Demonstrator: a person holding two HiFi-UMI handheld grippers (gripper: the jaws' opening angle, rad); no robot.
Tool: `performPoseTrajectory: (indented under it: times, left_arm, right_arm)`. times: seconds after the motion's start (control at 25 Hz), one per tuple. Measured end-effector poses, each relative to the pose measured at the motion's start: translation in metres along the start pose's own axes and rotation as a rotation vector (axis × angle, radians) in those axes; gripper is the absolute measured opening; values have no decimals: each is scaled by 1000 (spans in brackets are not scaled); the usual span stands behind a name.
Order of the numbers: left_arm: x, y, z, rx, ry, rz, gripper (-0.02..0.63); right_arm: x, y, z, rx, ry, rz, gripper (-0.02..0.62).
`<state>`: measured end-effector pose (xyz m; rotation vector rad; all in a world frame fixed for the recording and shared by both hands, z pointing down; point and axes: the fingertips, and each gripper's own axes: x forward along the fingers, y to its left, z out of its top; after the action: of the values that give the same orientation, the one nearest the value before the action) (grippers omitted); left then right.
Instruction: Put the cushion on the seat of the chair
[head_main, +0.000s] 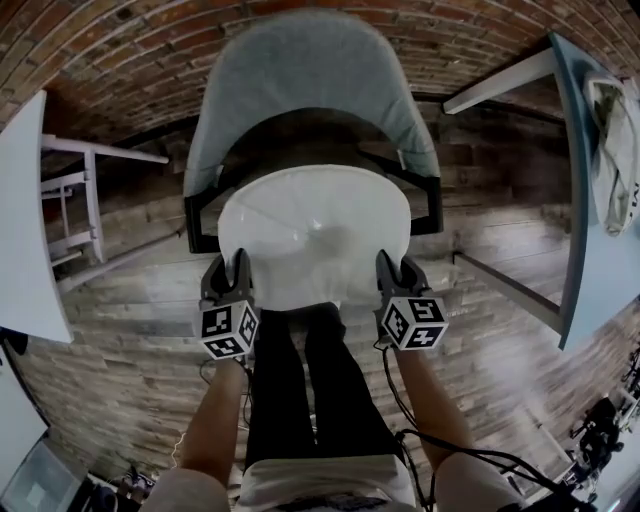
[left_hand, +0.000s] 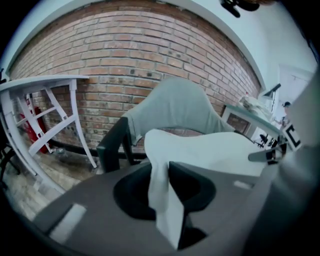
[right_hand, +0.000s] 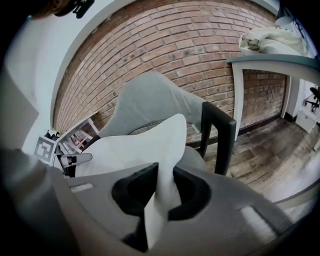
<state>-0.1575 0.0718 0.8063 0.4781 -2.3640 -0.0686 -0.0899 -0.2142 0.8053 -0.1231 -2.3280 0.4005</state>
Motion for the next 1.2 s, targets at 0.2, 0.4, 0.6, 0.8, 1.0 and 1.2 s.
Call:
performPoseTrajectory:
  times: [0.2, 0.4, 0.6, 0.8, 1.0, 1.2]
  left_arm:
    - [28, 11, -27, -7, 19, 8, 71]
    - [51, 18, -51, 2, 44, 14, 72]
    - [68, 27, -69, 13, 77, 31, 74]
    - [80, 29, -78, 44, 97, 55, 77]
    - [90, 33, -91, 51, 115, 78, 78]
    - [98, 36, -102, 47, 126, 97, 78]
  right_arm:
    - [33, -10, -21, -5, 28, 3, 48]
    - [58, -25, -41, 6, 57, 2, 48]
    - [76, -39, -56, -17, 77, 2, 55]
    - [87, -50, -64, -55, 79, -31, 67]
    - [94, -61, -72, -39, 70, -53, 85]
    - [100, -68, -79, -32, 50, -44, 101]
